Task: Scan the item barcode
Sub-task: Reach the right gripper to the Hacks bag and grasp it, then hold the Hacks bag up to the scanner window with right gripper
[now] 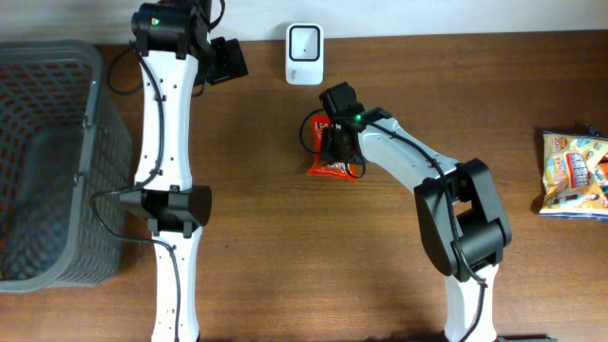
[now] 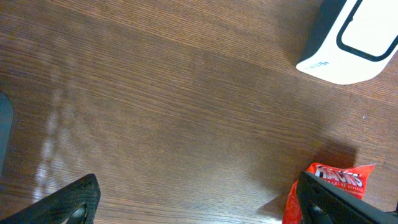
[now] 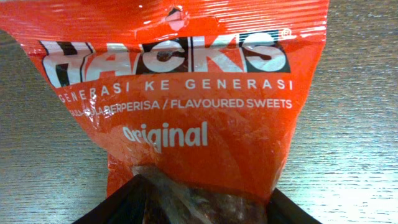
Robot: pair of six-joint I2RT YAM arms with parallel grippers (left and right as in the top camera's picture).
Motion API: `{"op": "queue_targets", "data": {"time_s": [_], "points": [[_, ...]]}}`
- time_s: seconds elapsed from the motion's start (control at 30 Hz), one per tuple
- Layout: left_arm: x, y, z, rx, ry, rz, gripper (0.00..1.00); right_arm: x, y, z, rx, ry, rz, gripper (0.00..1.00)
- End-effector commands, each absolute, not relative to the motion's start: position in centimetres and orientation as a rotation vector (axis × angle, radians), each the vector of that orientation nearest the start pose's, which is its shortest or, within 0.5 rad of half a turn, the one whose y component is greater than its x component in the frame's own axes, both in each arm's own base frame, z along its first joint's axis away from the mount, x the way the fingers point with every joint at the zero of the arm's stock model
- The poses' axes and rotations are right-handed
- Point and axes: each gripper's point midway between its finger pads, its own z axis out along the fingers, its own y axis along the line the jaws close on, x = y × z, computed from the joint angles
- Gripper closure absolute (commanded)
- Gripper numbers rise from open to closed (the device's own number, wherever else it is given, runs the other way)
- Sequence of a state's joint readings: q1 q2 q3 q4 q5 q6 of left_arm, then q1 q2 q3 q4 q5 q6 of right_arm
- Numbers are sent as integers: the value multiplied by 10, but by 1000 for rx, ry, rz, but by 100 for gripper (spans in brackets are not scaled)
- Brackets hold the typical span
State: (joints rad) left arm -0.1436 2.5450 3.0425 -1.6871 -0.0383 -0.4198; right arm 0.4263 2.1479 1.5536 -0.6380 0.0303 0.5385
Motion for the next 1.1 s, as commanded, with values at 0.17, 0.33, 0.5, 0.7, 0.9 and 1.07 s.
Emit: {"op": "queue_targets", "data": {"time_s": [0.17,0.33,0.5,0.7,0.9,1.07], "points": [[513,-65,200,-382,2742,-77,1,487,200,62,172,2649,147,75],[513,-65,200,-382,2742,-77,1,482,203,59,160,2678,156,16],[513,-65,200,-382,2742,-77,1,471,223,32,67,2717,151,11],[513,-65,200,-383,2742,-77,1,464,222,1,49,2763,71,29],[513,-65,200,-384,2742,-77,1,473,225,7,54,2734,85,69],[513,-64,200,-385,2742,-77,1,514,230,70,98,2603,162,76]]}}
